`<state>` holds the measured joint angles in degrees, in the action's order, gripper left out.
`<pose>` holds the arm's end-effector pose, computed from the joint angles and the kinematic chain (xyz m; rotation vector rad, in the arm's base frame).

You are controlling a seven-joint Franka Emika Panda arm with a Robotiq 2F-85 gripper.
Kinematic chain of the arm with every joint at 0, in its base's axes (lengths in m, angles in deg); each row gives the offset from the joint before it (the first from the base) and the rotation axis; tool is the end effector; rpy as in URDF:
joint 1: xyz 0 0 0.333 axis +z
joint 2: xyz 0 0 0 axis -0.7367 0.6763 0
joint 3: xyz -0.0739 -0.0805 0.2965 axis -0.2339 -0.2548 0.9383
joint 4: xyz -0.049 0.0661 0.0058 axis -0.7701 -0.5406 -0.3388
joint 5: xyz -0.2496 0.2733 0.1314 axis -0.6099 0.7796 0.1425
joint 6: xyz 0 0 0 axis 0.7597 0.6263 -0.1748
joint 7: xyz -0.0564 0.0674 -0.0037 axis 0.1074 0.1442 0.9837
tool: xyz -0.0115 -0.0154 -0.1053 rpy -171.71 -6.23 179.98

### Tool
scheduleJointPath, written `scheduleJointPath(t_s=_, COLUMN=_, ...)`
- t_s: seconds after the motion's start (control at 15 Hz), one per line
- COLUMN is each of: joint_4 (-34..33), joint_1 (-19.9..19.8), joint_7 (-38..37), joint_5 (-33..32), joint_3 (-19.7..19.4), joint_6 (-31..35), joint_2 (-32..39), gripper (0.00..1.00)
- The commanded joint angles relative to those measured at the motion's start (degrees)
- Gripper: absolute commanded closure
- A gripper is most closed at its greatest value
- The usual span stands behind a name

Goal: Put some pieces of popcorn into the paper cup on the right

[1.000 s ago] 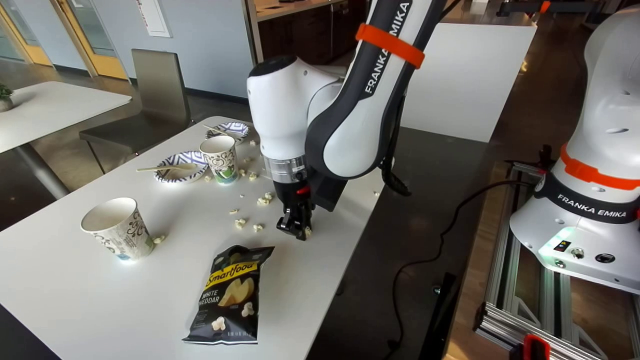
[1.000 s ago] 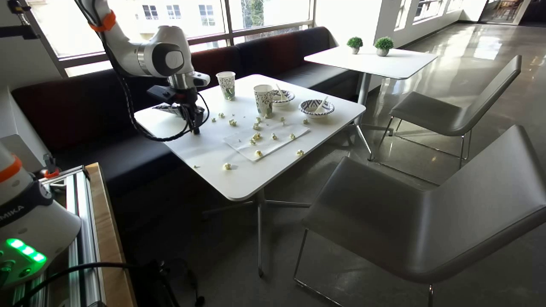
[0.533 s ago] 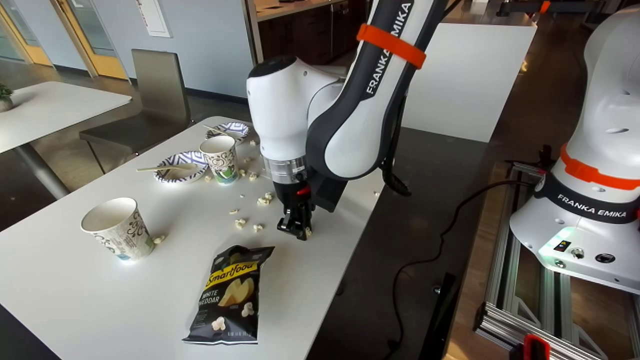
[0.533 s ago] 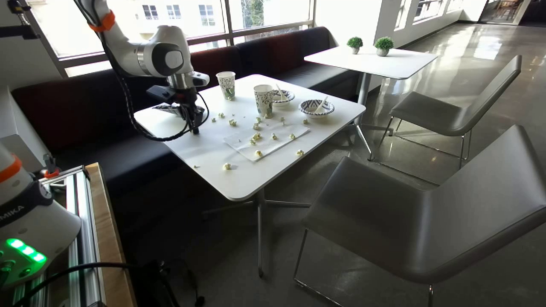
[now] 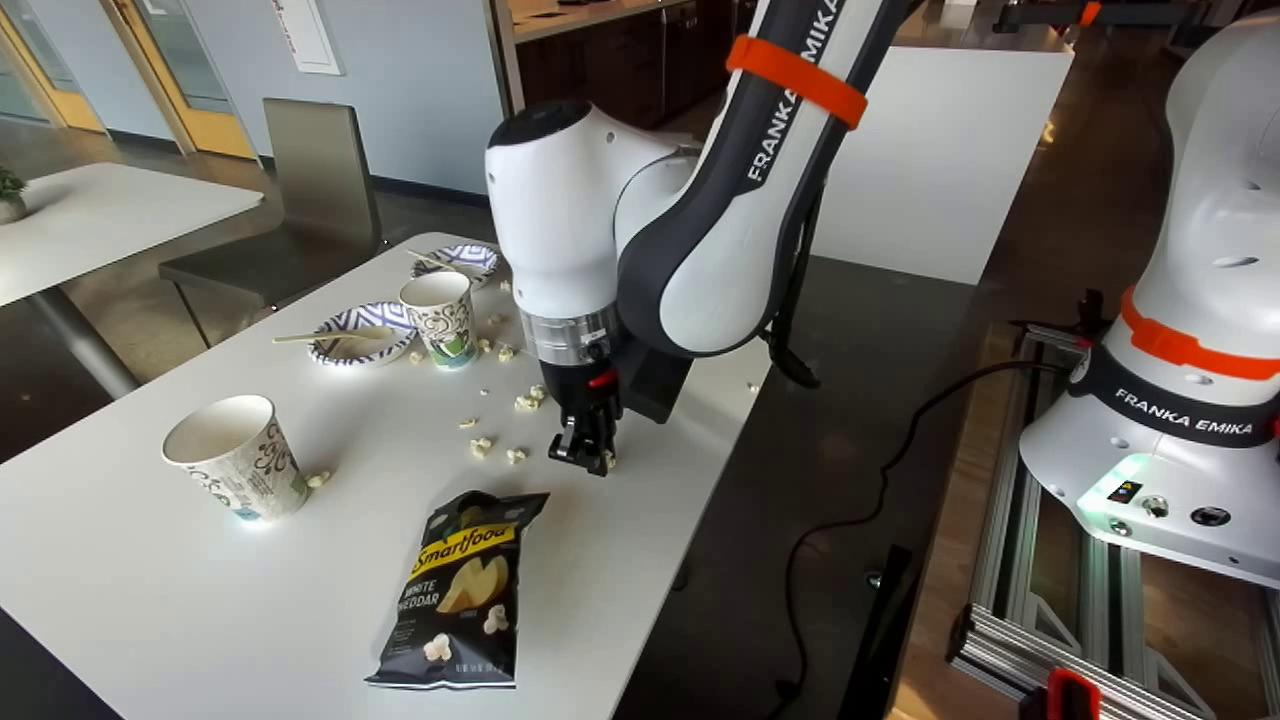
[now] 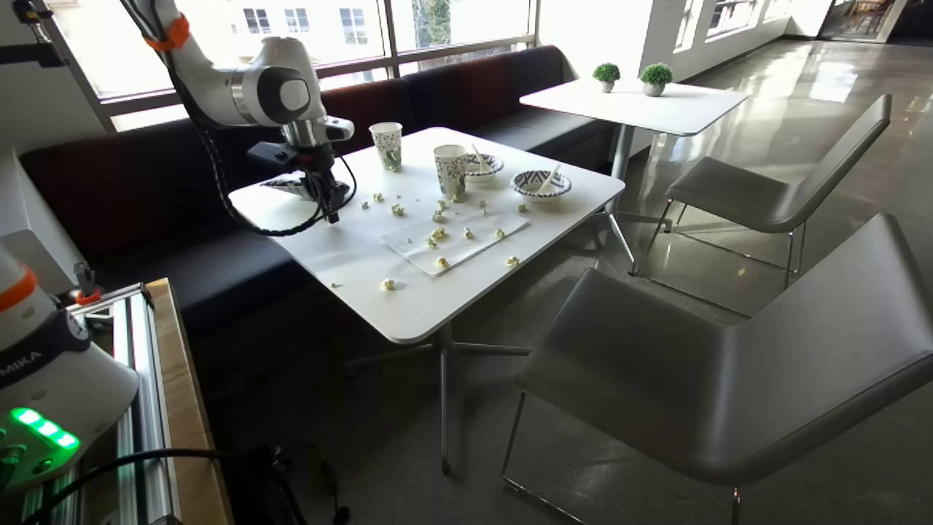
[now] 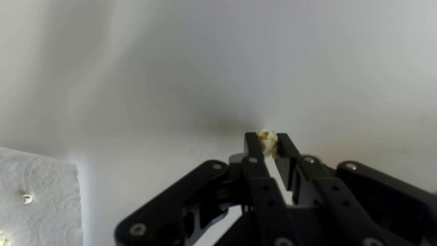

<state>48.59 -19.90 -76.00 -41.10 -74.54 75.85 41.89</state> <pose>0.4331 0.2735 0.1721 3.0595 0.4231 0.0269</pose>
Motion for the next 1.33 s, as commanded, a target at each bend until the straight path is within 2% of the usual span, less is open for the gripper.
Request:
scheduleJointPath(t_s=0.0, joint_4=0.9, joint_1=2.3, joint_7=-4.0, joint_5=-5.3, joint_3=-2.2, joint_6=-1.0, joint_2=-2.8, gripper=0.88)
scheduleJointPath(t_s=0.07, joint_4=0.9, joint_1=2.7, joint_7=-4.9, joint_5=-7.4, joint_3=-3.0, joint_6=-0.3, joint_2=-3.5, gripper=0.97)
scheduleJointPath(t_s=0.13, joint_4=1.0, joint_1=3.1, joint_7=-6.2, joint_5=-9.6, joint_3=-3.7, joint_6=0.0, joint_2=-4.3, gripper=1.0)
scheduleJointPath(t_s=0.33, joint_4=0.6, joint_1=3.9, joint_7=-11.8, joint_5=-18.4, joint_3=-6.2, joint_6=0.2, joint_2=-7.1, gripper=0.98)
scheduleJointPath(t_s=0.6, joint_4=-0.7, joint_1=2.2, joint_7=-19.1, joint_5=-30.4, joint_3=-6.4, joint_6=0.3, joint_2=-10.3, gripper=0.98)
scheduleJointPath(t_s=0.67, joint_4=-1.0, joint_1=4.3, joint_7=-20.7, joint_5=-33.4, joint_3=-8.8, joint_6=0.9, joint_2=-10.9, gripper=0.98)
scheduleJointPath(t_s=0.8, joint_4=-2.7, joint_1=4.3, joint_7=-25.6, joint_5=-41.8, joint_3=-10.5, joint_6=2.4, joint_2=-11.5, gripper=0.98)
scheduleJointPath(t_s=1.13, joint_4=-10.8, joint_1=2.5, joint_7=-35.6, joint_5=-57.3, joint_3=-15.0, joint_6=11.2, joint_2=-7.8, gripper=0.98)
scheduleJointPath(t_s=1.27, joint_4=-14.8, joint_1=1.8, joint_7=-37.4, joint_5=-59.4, joint_3=-16.3, joint_6=14.6, joint_2=-4.3, gripper=0.98)
